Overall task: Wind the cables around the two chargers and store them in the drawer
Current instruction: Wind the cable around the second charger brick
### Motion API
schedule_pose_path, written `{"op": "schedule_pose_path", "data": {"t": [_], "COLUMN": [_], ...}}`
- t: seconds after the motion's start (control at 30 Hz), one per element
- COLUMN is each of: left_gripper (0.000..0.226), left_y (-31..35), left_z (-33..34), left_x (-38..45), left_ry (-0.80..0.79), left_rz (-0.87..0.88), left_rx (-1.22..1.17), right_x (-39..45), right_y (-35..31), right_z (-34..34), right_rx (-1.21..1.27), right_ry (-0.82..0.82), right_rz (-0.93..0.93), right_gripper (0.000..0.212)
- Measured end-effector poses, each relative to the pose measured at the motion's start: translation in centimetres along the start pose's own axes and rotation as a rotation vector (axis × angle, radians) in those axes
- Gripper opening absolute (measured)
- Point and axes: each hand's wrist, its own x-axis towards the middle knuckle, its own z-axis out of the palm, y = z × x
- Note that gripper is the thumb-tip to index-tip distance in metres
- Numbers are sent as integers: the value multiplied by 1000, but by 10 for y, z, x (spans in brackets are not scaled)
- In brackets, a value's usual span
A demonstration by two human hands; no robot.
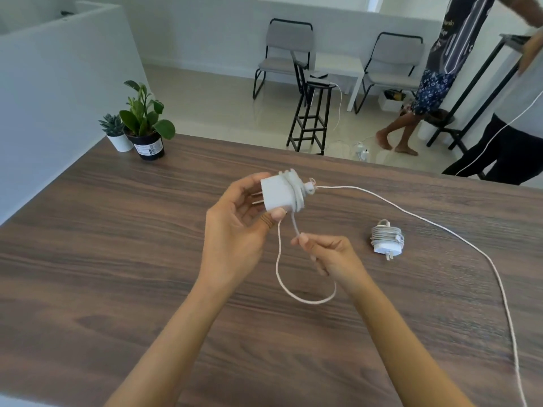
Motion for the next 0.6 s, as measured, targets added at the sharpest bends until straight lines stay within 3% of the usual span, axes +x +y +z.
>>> {"op": "schedule_pose_path", "data": {"t": [0.13,0.3,0.47,0.6], "left_gripper": [47,50,52,51], "left_y": [-20,-47,-67,-76], "left_z": [-4,-2,-4,-11], "left_x": [15,17,19,29], "left_ry": [112,149,180,246], "left_rz": [-30,-22,31,31], "left_rx": [178,348,453,509], "right_x": [-23,-42,-56,-70], "right_y": [7,-17,-45,-60], "right_z": [16,16,13,17], "right_rx": [-195,-755,-986,-986], "right_ry": [34,158,70,55], "right_rz": [-153,-510,-544,-576], "right_gripper": [11,10,22,28]}}
